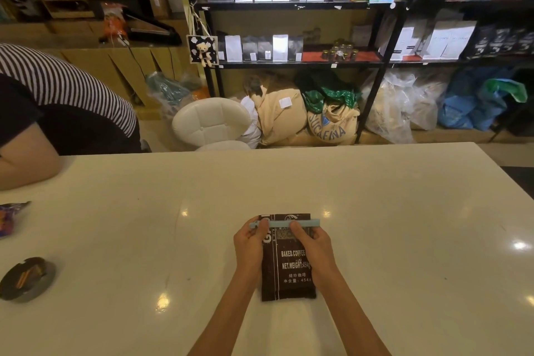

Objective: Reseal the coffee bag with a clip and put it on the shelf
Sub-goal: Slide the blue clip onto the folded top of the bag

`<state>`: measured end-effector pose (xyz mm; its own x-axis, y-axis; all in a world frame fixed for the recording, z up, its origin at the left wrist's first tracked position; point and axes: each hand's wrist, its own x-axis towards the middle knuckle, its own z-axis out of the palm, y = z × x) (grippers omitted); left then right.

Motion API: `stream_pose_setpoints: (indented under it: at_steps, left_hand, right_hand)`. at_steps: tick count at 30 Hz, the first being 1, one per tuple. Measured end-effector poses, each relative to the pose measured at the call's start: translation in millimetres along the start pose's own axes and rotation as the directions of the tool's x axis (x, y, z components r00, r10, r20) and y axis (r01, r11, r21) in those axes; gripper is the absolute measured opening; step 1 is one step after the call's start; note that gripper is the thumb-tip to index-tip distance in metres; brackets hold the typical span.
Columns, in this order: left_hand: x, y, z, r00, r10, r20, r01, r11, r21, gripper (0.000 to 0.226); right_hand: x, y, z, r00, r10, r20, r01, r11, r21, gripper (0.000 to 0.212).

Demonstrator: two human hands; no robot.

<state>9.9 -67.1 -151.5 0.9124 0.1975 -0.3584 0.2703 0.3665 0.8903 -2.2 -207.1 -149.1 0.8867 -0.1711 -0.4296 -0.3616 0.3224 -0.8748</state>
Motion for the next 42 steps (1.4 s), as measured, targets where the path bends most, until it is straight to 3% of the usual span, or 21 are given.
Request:
stream_pose_setpoints:
  at_steps: [6, 13, 19, 27, 32, 34, 38, 40, 42]
  left_hand:
    - [1.4, 3.6, 1.1, 0.997, -0.080, 0.013, 0.081, 0.996, -0.027, 0.008]
    - [2.5, 17.2, -9.9, 0.967, -0.122, 0.224, 0.137, 0.989, -0.050, 0.027]
    - [-1.4, 12.7, -4.2, 0.997, -0.064, 0.042, 0.065, 0.998, -0.020, 0.017]
    - [-10.2, 15.0, 10.7, 0.998, 0.066, 0.005, -0.066, 0.995, 0.080, 0.015]
    - [-9.8, 17.5, 8.7, 0.999, 0.015, -0.033, -0.013, 0.999, 0.046, 0.014]
    - [-7.9, 22.0, 2.8, 0.999, -0.048, 0.018, 0.047, 0.999, 0.013, 0.014]
    - [-4.1, 37.8, -11.0, 0.942, -0.154, 0.298, 0.184, 0.980, -0.075, 0.023]
    - [-5.0, 37.6, -13.5, 0.947, -0.107, 0.304, 0.136, 0.988, -0.079, 0.021]
    - [-6.0, 32.4, -13.9, 0.982, -0.016, 0.187, 0.012, 1.000, 0.022, 0.015]
  right_hand:
    - [2.0, 0.3, -1.8, 1.000, 0.018, 0.018, -0.018, 1.000, 0.006, 0.039]
    - [5.1, -2.7, -3.5, 0.998, 0.026, 0.051, -0.027, 0.999, 0.017, 0.039]
    - [3.7, -2.0, 0.1, 0.997, 0.023, 0.070, -0.024, 1.000, 0.001, 0.034]
    - [6.1, -11.6, -2.6, 0.983, 0.123, 0.136, -0.124, 0.992, 0.003, 0.054]
    - [1.2, -7.7, 2.1, 0.992, 0.075, 0.105, -0.081, 0.995, 0.060, 0.048]
    - [-1.2, -7.4, 2.2, 0.993, 0.052, 0.104, -0.058, 0.997, 0.055, 0.051]
    - [-3.6, -7.9, -1.2, 0.994, 0.051, 0.100, -0.057, 0.997, 0.058, 0.049]
    - [-4.0, -9.4, -1.5, 0.994, 0.039, 0.101, -0.043, 0.999, 0.034, 0.050]
    - [-4.9, -12.9, -0.4, 0.995, 0.008, 0.104, -0.008, 1.000, -0.005, 0.055]
